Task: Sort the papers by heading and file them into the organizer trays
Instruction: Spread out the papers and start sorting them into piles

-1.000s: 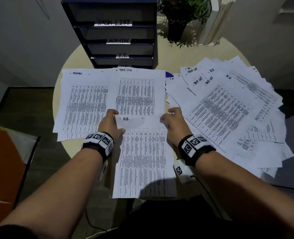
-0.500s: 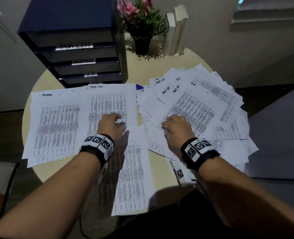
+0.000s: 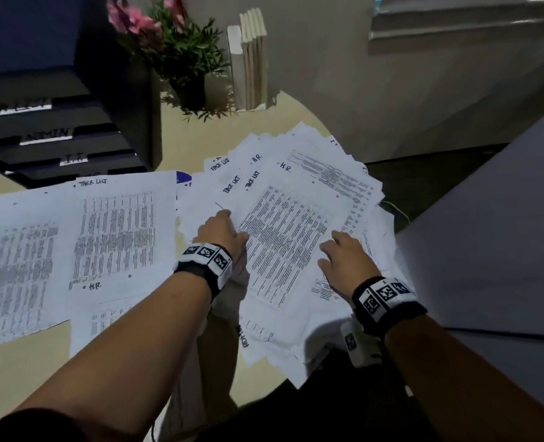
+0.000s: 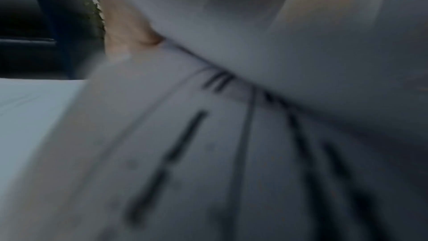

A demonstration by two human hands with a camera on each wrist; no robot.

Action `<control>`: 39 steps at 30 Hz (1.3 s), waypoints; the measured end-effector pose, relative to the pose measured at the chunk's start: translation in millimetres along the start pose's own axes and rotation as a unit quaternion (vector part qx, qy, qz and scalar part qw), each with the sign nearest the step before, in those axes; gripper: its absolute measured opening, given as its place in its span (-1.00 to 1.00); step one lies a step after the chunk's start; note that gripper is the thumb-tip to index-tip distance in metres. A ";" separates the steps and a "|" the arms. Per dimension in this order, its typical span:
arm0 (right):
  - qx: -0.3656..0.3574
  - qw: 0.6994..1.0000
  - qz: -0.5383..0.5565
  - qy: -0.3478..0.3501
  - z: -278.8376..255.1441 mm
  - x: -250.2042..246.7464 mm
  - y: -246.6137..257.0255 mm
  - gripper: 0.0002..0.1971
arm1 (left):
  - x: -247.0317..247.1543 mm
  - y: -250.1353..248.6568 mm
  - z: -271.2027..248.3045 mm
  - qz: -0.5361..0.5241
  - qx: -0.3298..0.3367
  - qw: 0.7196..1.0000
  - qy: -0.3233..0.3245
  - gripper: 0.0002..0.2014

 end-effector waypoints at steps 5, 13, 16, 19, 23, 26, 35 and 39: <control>0.032 0.988 0.134 -0.076 14.0 -19.3 -13.8 -0.48 | -3.0 11.5 -8.2 -0.081 -0.024 0.996 -0.029 -0.46; 0.035 0.999 0.022 -0.001 31.8 -22.8 1.2 -0.48 | -10.0 38.5 -36.6 0.052 -0.040 0.996 0.058 -0.92; 0.004 1.000 -0.006 0.003 30.2 -15.9 8.3 -0.44 | -12.7 43.1 -42.7 0.069 -0.024 0.996 0.047 -0.85; 0.036 0.994 0.100 -0.006 33.8 -11.1 11.1 -0.26 | -17.9 41.1 -43.2 0.009 -0.014 0.999 -0.030 -0.82; 0.095 0.957 0.270 -0.044 40.4 -13.7 18.1 -0.09 | -10.1 26.7 -47.0 -0.120 0.037 0.989 -0.077 -0.86; 0.120 0.916 0.366 -0.115 42.5 -20.5 20.2 -0.10 | -1.2 19.4 -50.7 -0.251 0.019 0.967 -0.040 -0.79; 0.057 0.982 0.114 -0.137 45.8 -38.9 -4.5 -0.90 | -3.2 18.2 -2.8 -0.102 -0.039 0.993 -0.049 -0.81; 0.011 0.994 0.063 -0.091 46.8 -37.3 -6.5 -0.85 | 1.9 9.5 8.5 -0.126 -0.015 0.992 -0.026 -0.83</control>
Point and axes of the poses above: each hand's wrist, its own z-axis towards the middle knuckle, its own x-axis out of the palm, y = z × x, the point moved 1 cm from there along z, towards the middle knuckle
